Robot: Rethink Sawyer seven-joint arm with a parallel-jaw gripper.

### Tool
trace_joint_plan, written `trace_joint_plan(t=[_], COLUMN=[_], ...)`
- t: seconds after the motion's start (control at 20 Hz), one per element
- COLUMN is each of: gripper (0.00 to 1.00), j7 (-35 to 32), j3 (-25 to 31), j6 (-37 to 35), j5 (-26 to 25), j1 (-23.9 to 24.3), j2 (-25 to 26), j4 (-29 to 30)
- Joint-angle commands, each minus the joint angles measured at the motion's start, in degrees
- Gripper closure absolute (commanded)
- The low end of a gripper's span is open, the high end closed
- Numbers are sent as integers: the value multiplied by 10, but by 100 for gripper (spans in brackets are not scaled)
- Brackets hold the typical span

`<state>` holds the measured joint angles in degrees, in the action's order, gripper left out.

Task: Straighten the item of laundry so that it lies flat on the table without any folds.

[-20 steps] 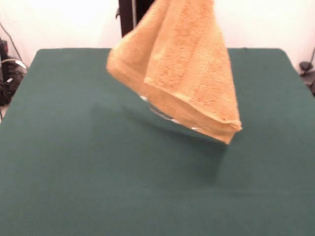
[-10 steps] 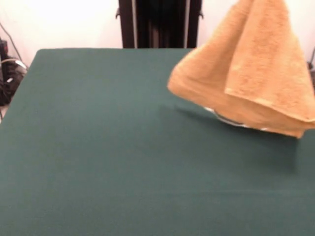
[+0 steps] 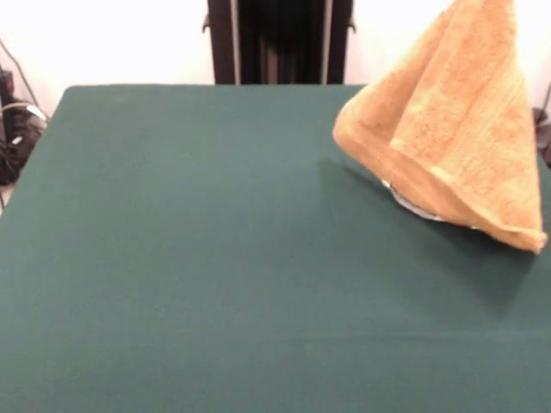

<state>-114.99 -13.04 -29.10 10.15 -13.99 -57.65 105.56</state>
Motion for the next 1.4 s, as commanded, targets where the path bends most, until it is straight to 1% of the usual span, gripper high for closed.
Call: trace_joint_plan(t=[0.05,0.15,0.35,0.4,0.55,0.65,0.9,1.05,1.25,1.4], gripper=[100,100,100,100,100,100,100,100,100,100], j7=[-68,-52,-28,-28,-53,-55,-42,-39,-47,-51], j3=[67,87,135,142,119,109,138,159,173,174], j6=[142,193,266,271,264,261,276,273,274,267], j5=[-13,-37,-79,-85,-83,-88,-122,-139,-152,-155], j1=[80,110,169,176,156,153,204,232,248,251], j2=[101,135,182,187,175,169,176,178,183,183], j4=[63,47,25,23,27,30,40,44,45,41])
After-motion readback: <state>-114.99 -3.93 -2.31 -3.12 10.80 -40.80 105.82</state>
